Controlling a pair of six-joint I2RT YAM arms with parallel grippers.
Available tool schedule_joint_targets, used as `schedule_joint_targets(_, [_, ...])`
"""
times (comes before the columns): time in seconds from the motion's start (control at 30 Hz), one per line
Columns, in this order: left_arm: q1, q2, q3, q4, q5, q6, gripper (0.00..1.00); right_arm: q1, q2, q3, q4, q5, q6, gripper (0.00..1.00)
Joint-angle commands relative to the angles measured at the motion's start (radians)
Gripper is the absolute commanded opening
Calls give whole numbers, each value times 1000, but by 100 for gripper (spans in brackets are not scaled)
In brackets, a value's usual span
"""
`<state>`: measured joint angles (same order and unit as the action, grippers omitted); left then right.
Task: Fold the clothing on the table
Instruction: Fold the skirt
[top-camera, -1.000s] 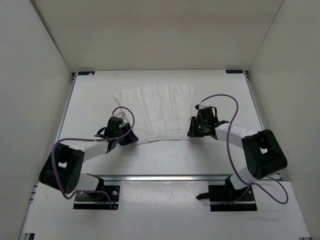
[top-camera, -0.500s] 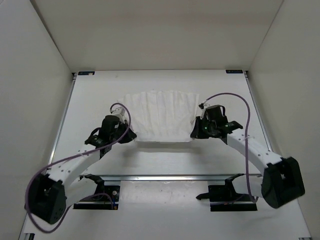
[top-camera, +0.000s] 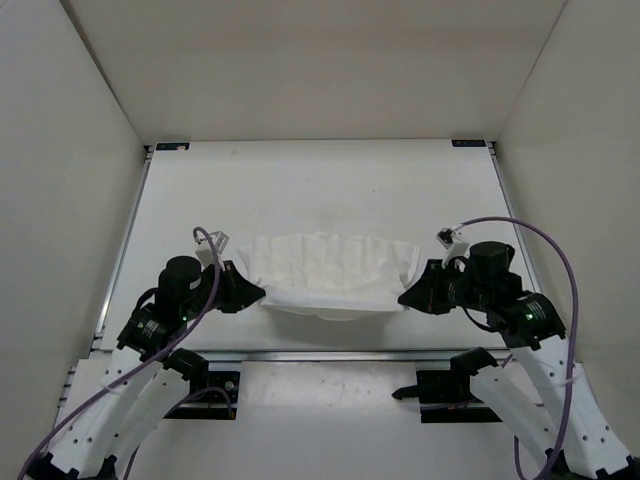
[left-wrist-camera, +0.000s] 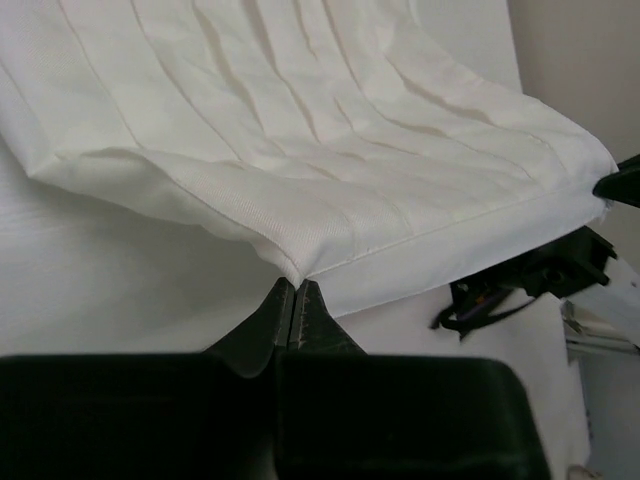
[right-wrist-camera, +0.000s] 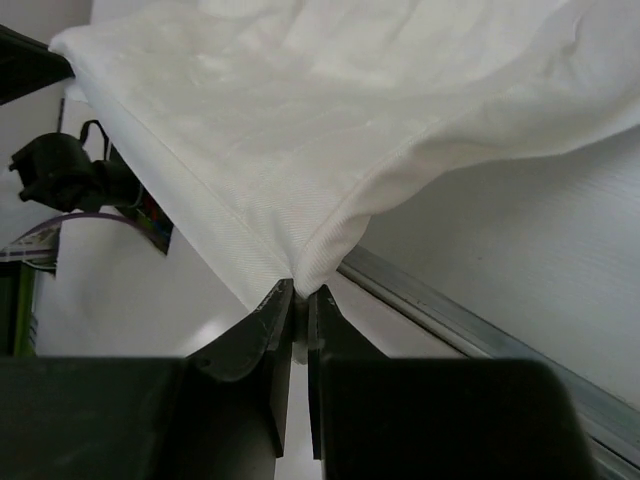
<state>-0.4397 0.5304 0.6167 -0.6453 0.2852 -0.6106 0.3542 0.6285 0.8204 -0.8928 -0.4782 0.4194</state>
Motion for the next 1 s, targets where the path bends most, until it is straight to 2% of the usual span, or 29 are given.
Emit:
schedule_joint_targets(0.0, [60,-49,74,-143,-51,11,0,-60,-56,83,-169,24,-34,0])
schedule_joint_targets(0.13, [125,19,78,-82,2,43,0,-191,3,83,-149,-81,-119,0])
schedule_joint_targets(0.2, [113,61,57,-22,6,17,0,-199,33,45,-86,-137,-111,0])
schedule_joint_targets(0.27, [101,88,40,41,-26,-3,0,-181,80,5,4,-120,-79,0])
schedule_joint_targets(0.37, [145,184,23,146,-8,5,0,-210,141,-35,131,-126,-54,0])
schedule_joint_targets(0.4, [172,222,20,171,15,2,0,-222,173,-44,159,-172,-54,0])
schedule_joint_targets(0.53, [232,356,14,344,8,-44,0,-349,267,-127,482,-327,54,0])
schedule_joint_targets(0.6, [251,425,23,418,-4,-66,0,-353,348,-167,703,-329,158,0])
schedule_joint_targets(0.73, [276,659,93,576,9,-118,0,-353,554,-171,937,-237,258,0])
schedule_joint_targets(0.8, [289,794,193,634,38,-124,8,-375,681,-129,1104,-217,314,0])
schedule_joint_targets(0.87, [308,966,263,717,66,-170,24,-388,818,-34,1170,-208,325,3])
schedule_joint_targets(0.93, [349,1084,313,910,165,-245,42,-402,1004,118,1228,-236,328,29])
schedule_joint_targets(0.97, [372,1146,333,1025,230,-317,51,-408,1064,150,1282,-253,363,30])
